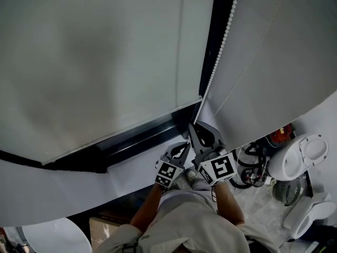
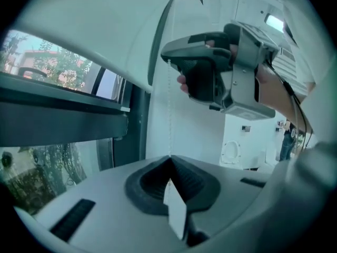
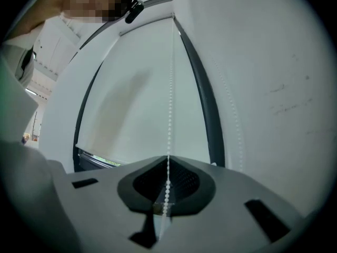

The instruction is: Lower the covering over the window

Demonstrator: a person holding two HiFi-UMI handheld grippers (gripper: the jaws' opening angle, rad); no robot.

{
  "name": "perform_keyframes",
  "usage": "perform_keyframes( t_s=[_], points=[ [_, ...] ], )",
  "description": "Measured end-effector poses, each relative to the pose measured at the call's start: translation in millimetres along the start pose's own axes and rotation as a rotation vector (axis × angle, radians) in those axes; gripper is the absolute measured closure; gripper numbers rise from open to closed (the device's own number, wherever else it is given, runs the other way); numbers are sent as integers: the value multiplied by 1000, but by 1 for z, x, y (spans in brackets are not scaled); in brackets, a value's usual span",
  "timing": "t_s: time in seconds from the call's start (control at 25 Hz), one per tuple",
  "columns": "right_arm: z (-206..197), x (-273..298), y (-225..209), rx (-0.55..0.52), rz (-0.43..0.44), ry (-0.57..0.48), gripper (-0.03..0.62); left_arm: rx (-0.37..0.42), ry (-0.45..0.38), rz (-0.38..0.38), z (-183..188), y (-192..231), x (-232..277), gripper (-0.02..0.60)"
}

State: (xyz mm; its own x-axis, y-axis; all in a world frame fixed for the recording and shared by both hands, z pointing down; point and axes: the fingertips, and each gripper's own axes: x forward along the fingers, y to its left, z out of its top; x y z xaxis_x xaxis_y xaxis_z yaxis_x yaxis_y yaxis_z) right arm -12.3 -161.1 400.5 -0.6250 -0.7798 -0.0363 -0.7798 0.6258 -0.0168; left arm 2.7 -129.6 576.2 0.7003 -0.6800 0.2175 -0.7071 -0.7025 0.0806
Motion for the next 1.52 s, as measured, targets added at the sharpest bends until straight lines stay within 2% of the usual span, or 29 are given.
perform_keyframes(
  t_s=[0.8, 1.32, 1.4, 1.52],
  points=[
    [-67, 3, -9, -6, -29, 117, 592, -31, 91, 0, -61, 7, 14, 569],
    [-64, -3, -11, -124, -65, 112, 582, -38, 56, 14, -52, 8, 9, 568],
    [-65, -4, -10, -131, -63, 123, 568, -40, 46, 15, -50, 8, 8, 566],
    [-66, -4, -9, -138, -66, 146, 504, -45, 17, 17, -47, 10, 7, 563]
  ],
)
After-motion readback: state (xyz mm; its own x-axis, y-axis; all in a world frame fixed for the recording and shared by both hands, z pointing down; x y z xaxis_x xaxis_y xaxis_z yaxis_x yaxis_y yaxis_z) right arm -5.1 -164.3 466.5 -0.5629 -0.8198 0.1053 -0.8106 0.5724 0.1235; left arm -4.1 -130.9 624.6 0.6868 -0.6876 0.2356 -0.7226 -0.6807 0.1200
